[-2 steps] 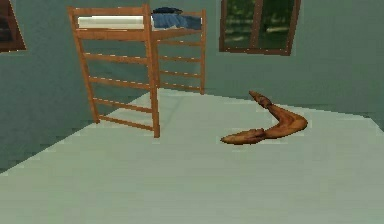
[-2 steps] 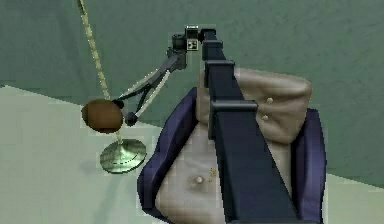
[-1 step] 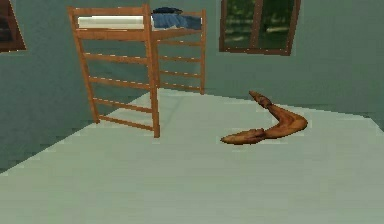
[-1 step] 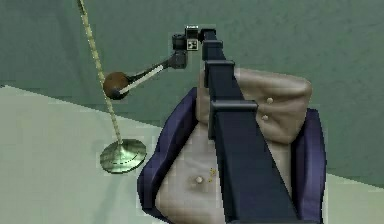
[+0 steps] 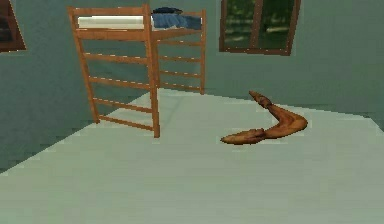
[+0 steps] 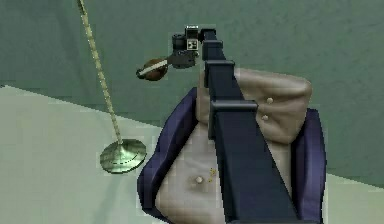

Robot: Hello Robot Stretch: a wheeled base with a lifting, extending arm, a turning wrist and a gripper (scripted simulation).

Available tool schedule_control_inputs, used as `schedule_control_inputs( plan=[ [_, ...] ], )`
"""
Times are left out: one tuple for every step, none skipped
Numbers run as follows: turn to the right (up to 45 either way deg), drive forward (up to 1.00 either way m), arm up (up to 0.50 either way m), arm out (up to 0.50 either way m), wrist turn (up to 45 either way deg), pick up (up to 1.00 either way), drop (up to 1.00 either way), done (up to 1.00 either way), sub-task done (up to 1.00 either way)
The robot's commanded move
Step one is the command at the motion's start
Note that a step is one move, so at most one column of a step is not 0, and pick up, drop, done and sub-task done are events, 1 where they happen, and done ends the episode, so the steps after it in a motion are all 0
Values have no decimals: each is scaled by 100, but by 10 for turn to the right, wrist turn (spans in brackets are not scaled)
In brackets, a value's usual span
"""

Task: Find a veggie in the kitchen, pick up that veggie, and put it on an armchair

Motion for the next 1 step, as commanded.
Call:
schedule_control_inputs(
  plan=[
    [0,0,0,0,450,0,0,0,0]
  ],
)
